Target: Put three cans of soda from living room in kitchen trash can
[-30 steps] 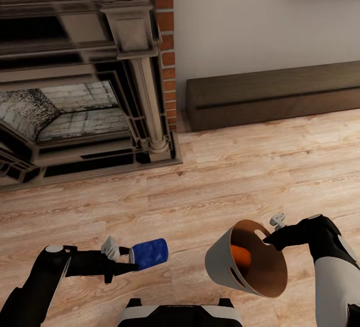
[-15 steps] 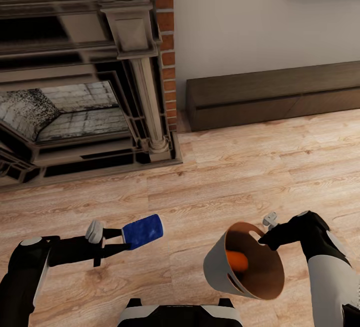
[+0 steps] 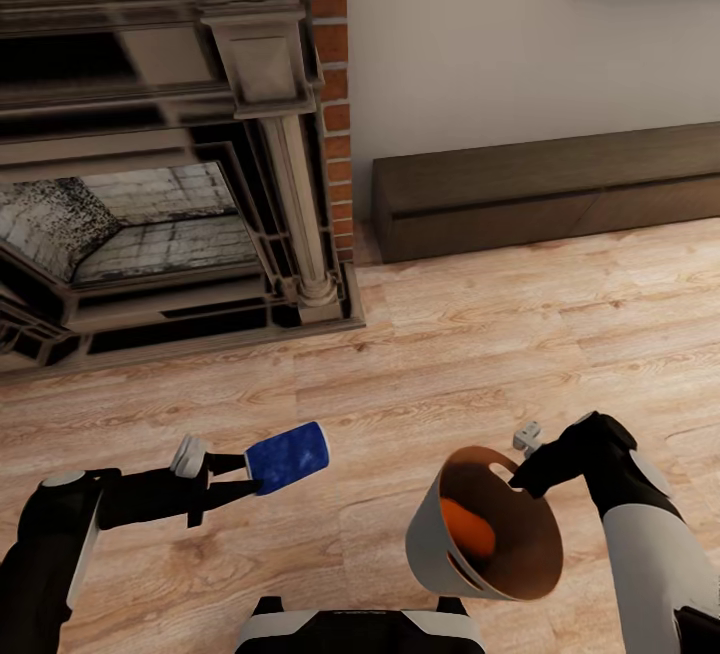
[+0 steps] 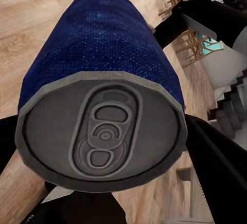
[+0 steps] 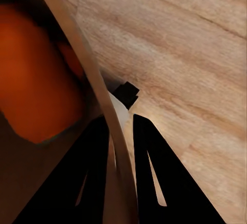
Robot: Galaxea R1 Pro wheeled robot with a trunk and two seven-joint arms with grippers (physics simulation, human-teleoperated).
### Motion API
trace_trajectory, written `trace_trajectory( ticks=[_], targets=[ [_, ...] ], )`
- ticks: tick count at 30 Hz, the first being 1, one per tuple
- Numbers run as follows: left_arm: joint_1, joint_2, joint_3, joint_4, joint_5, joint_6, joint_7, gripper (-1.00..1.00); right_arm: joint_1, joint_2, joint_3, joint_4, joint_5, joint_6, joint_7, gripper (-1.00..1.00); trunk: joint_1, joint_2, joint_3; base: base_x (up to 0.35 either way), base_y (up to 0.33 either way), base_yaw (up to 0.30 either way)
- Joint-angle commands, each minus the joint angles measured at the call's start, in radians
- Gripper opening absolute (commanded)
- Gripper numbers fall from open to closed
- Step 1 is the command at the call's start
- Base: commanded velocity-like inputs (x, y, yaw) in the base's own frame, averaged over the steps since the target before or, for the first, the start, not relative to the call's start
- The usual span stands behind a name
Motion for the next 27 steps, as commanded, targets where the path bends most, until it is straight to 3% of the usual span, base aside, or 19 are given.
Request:
trace_trajectory(
  ticks=[1,9,15,23,25,27],
  targets=[
    [0.000,-0.001,-0.001,0.000,0.001,0.004,0.000,-1.00,0.000,0.000,0.008,0.001,-0.005,0.009,0.010,-1.00,0.000,0.000,0.000,0.000,0.000,0.000],
    [0.000,-0.003,-0.005,-0.001,0.001,0.013,0.000,-1.00,-0.006,0.002,0.027,-0.002,-0.005,0.015,0.010,-1.00,0.000,0.000,0.000,0.000,0.000,0.000],
    [0.000,-0.002,-0.005,-0.001,0.000,0.013,0.000,-1.00,-0.016,0.013,0.118,-0.099,-0.010,0.118,0.034,-1.00,0.000,0.000,0.000,0.000,0.000,0.000],
    [0.000,-0.003,-0.005,-0.012,0.000,0.017,0.000,-1.00,-0.059,0.021,0.168,-0.135,-0.010,0.172,0.082,-1.00,0.000,0.000,0.000,0.000,0.000,0.000],
    [-0.014,-0.005,-0.007,-0.017,0.001,0.036,0.000,-1.00,-0.066,0.023,0.173,-0.136,-0.009,0.178,0.088,-1.00,0.000,0.000,0.000,0.000,0.000,0.000],
    [-0.085,-0.009,-0.011,-0.020,0.001,0.090,0.000,-1.00,-0.070,0.024,0.180,-0.137,-0.009,0.181,0.092,-1.00,0.000,0.000,0.000,0.000,0.000,0.000]
  ],
)
